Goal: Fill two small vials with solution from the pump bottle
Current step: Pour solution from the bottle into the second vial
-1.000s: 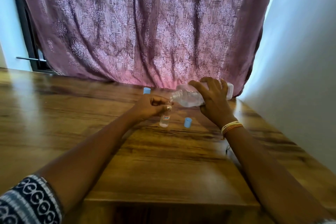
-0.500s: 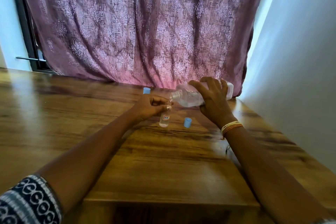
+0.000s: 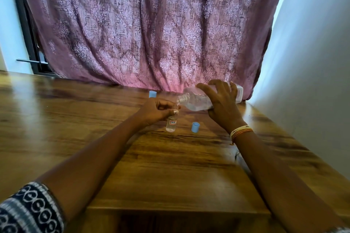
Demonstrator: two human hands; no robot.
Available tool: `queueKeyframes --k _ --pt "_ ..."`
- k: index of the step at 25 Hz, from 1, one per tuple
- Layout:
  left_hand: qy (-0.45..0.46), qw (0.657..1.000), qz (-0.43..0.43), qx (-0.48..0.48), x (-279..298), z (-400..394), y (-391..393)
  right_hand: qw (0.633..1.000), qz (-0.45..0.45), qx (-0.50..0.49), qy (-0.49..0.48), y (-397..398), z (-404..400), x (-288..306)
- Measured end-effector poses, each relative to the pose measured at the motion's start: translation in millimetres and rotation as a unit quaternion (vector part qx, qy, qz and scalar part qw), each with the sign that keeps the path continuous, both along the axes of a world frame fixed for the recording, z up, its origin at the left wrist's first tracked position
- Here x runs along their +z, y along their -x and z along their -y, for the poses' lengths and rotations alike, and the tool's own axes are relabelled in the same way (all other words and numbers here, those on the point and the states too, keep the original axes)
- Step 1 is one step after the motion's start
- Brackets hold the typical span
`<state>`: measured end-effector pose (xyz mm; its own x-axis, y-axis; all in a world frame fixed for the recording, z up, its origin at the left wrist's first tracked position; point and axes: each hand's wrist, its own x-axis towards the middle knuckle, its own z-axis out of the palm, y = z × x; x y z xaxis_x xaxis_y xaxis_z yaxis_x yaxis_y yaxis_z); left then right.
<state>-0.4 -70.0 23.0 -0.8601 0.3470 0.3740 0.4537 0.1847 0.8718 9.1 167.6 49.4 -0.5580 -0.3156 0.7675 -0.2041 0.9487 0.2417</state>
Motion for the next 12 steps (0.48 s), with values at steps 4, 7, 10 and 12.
queueKeyframes --k 4,7,10,12 --pt "-0.002 1.0 0.013 -0.022 -0.7 1.5 0.7 1.0 0.009 0.001 0.007 -1.8 0.9 0.5" --pt "0.002 1.0 0.006 -0.024 -0.6 1.3 0.4 1.0 0.014 -0.001 0.009 -2.5 1.5 0.5" --pt "0.005 1.0 0.002 -0.013 -1.0 1.6 1.7 1.0 0.015 0.003 0.014 -2.4 1.7 0.0" --pt "0.002 1.0 0.004 -0.014 -2.2 2.1 3.7 1.0 0.012 0.006 0.016 -2.4 2.2 0.0"
